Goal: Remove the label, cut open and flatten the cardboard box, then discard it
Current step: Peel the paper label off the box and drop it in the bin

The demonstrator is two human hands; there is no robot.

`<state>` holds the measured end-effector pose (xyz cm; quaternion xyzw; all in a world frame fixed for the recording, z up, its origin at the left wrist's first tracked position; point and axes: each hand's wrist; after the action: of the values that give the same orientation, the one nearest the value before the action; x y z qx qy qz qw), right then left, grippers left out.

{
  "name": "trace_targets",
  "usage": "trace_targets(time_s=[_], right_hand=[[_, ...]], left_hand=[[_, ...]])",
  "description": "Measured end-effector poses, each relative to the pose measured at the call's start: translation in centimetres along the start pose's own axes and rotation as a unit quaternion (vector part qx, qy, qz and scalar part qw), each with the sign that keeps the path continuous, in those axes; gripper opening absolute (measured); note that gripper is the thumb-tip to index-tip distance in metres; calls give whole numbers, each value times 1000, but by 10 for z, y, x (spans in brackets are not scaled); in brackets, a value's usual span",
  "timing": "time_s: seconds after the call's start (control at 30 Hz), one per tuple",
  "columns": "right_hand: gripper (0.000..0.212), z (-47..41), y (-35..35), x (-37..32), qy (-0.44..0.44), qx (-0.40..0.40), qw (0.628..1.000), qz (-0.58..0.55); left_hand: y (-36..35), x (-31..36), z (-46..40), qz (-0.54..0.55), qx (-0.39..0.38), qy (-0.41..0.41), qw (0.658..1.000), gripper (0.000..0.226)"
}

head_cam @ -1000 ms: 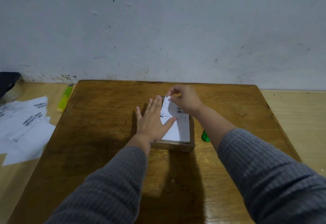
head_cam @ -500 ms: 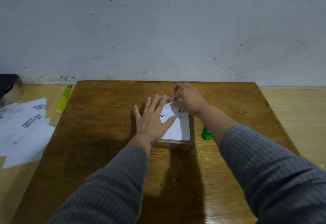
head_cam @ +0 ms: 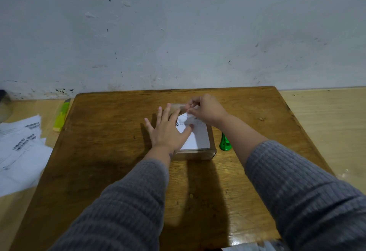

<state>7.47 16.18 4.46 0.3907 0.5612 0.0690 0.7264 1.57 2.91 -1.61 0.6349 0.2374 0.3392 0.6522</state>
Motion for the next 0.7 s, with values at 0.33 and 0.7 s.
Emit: trace_targets(time_s=[0.33, 0.7], right_hand=[[21, 19, 3, 12, 54, 20, 991, 122], [22, 15, -1, 12, 87, 7, 976, 199]], left_hand=[[-3, -6, 1, 9, 20, -44, 999, 76], [2, -14, 20, -9, 7, -104, 995, 117]])
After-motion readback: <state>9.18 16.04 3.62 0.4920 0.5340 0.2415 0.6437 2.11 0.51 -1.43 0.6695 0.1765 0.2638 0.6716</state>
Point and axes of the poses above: each hand's wrist, its own z-axis away from the middle knuckle, its own y-axis out of the back of the hand, x = y × z, and after that the axes turned 13 degrees about -z, right-handed
